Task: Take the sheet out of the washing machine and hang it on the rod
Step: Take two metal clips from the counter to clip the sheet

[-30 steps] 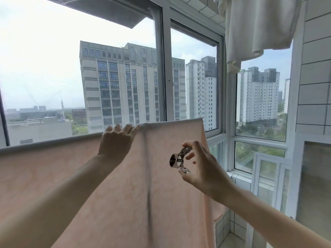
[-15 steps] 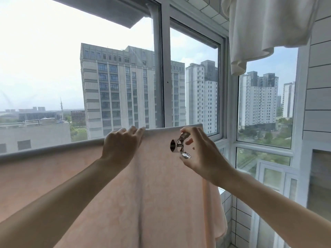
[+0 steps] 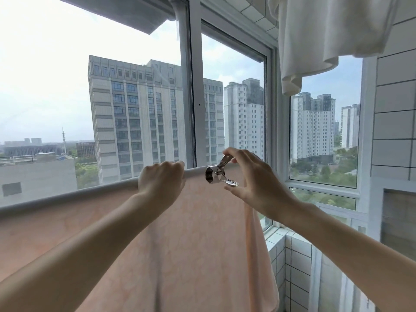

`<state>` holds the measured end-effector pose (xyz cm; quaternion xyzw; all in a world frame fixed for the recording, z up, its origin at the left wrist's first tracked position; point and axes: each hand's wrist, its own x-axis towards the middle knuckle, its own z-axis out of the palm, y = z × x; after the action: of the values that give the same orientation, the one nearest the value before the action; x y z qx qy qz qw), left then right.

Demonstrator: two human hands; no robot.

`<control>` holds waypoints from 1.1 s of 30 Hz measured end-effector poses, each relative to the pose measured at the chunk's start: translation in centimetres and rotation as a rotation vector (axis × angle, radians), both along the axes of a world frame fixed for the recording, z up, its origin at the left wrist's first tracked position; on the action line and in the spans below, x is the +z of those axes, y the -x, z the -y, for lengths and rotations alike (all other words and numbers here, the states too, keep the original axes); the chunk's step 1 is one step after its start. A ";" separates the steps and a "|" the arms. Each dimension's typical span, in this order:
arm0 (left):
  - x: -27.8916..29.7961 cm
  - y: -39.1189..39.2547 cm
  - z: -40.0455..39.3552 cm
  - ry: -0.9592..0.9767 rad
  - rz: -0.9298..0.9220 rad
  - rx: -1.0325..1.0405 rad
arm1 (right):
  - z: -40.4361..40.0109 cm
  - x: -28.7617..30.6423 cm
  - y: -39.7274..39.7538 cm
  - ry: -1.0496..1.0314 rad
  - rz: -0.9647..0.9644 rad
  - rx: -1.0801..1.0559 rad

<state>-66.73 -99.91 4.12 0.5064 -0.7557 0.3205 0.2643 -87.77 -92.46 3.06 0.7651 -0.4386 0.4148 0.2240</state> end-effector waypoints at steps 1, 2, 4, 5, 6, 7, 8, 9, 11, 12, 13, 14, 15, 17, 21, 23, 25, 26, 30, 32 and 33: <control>0.0 0.2 0.0 0.001 0.006 0.006 | 0.2 0.2 0.2 0.010 -0.011 -0.007; 0.1 0.3 0.1 0.005 0.015 0.016 | 0.4 0.4 0.3 0.021 -0.019 -0.011; 0.2 0.6 0.3 0.002 0.042 0.037 | 0.9 0.8 0.6 0.045 -0.042 -0.024; 0.3 0.6 0.4 -0.011 0.058 0.043 | 1.1 1.1 0.7 0.057 -0.058 -0.035; 0.5 0.7 0.5 -0.030 0.070 0.041 | 1.4 1.3 0.8 0.069 -0.075 -0.046; 0.8 0.8 0.6 -0.050 0.077 0.032 | 1.6 1.6 0.9 0.082 -0.088 -0.052; 1.0 0.8 0.7 -0.067 0.079 0.022 | 1.9 1.9 1.0 0.095 -0.098 -0.053; 1.1 0.8 0.8 -0.078 0.079 0.015 | 2.2 2.2 1.1 0.105 -0.106 -0.053; 1.1 0.8 0.8 -0.085 0.081 0.018 | 2.8 2.6 1.2 0.119 -0.119 -0.048; 1.0 0.8 0.8 -0.084 0.084 0.023 | 3.1 2.8 1.2 0.120 -0.123 -0.044; 0.9 0.8 0.8 -0.080 0.088 0.028 | 3.4 2.9 1.2 0.121 -0.127 -0.041; 0.9 0.8 0.8 -0.072 0.095 0.036 | 3.7 3.0 1.3 0.120 -0.131 -0.041; 0.8 0.8 0.8 -0.060 0.103 0.045 | 4.0 3.2 1.3 0.119 -0.134 -0.040; 0.8 0.7 0.6 -0.039 0.113 0.057 | 4.5 3.5 1.3 0.112 -0.134 -0.027; 0.6 0.9 0.3 -0.012 0.122 0.062 | 5.2 3.9 0.9 0.063 -0.122 0.013; 0.6 0.9 0.2 -0.004 0.118 0.061 | 5.5 4.1 0.7 0.028 -0.113 0.019; 0.5 0.9 0.3 0.003 0.115 0.061 | 5.7 4.4 0.4 -0.012 -0.115 0.022; 0.5 0.9 0.3 0.004 0.111 0.060 | 5.8 4.5 0.3 -0.033 -0.126 0.022; 0.4 0.8 0.5 0.000 0.097 0.060 | 6.5 5.1 0.1 -0.156 -0.178 0.028; 0.4 0.8 0.6 -0.007 0.095 0.062 | 6.7 5.3 0.1 -0.239 -0.174 0.059; 0.4 0.7 0.6 -0.010 0.097 0.063 | 6.8 5.3 0.1 -0.275 -0.166 0.078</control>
<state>-67.45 -100.52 4.51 0.5152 -0.7527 0.3492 0.2146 -87.87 -99.23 8.36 0.8367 -0.4413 0.2944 0.1362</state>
